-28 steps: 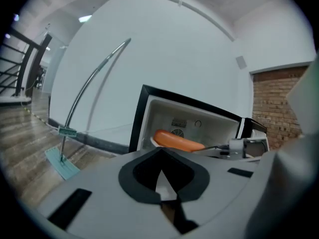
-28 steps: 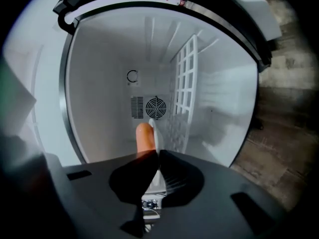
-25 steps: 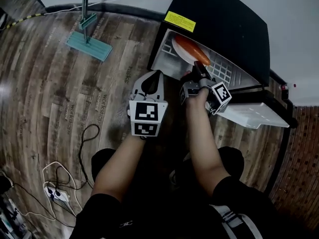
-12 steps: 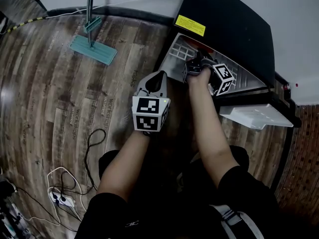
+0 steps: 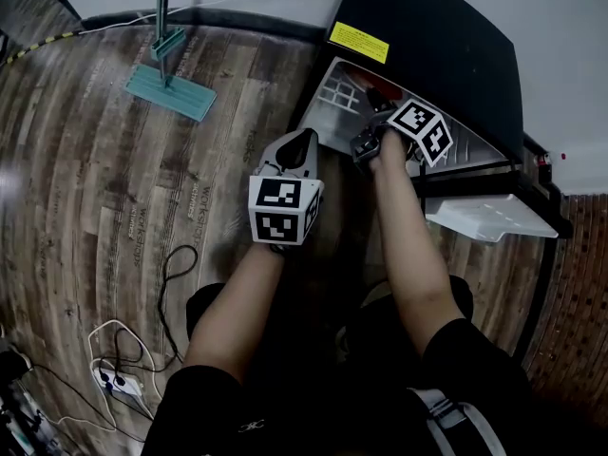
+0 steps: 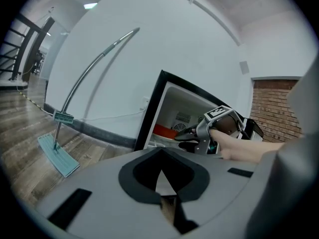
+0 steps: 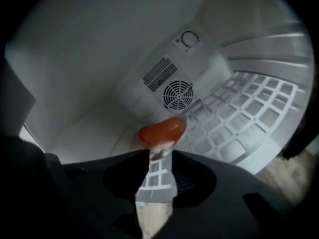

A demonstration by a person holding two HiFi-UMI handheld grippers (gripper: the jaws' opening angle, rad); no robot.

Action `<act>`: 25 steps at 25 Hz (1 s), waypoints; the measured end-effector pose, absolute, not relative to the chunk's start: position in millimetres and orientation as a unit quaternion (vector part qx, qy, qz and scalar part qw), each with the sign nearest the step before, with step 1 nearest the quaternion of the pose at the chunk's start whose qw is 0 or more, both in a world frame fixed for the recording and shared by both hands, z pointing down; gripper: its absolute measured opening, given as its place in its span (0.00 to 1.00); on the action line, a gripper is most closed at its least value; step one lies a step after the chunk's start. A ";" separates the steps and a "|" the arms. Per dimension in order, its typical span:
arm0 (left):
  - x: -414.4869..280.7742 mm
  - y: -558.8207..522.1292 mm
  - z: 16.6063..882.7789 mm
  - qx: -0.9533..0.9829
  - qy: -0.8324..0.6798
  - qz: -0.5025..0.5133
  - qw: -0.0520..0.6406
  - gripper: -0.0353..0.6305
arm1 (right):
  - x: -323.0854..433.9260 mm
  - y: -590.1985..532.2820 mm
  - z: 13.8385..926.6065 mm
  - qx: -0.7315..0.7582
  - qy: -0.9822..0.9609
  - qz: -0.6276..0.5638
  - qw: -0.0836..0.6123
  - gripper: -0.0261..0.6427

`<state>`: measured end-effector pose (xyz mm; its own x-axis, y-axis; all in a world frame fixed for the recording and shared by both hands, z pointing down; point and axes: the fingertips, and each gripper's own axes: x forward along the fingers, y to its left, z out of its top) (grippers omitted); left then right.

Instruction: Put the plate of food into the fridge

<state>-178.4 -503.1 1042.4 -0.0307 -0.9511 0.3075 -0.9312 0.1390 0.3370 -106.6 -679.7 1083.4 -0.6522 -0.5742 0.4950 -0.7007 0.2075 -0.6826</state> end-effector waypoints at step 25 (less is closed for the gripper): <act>-164.2 -519.2 1029.2 0.648 -0.727 0.009 0.229 0.05 | -84.9 -633.9 1035.1 0.324 -0.918 0.174 0.145 0.06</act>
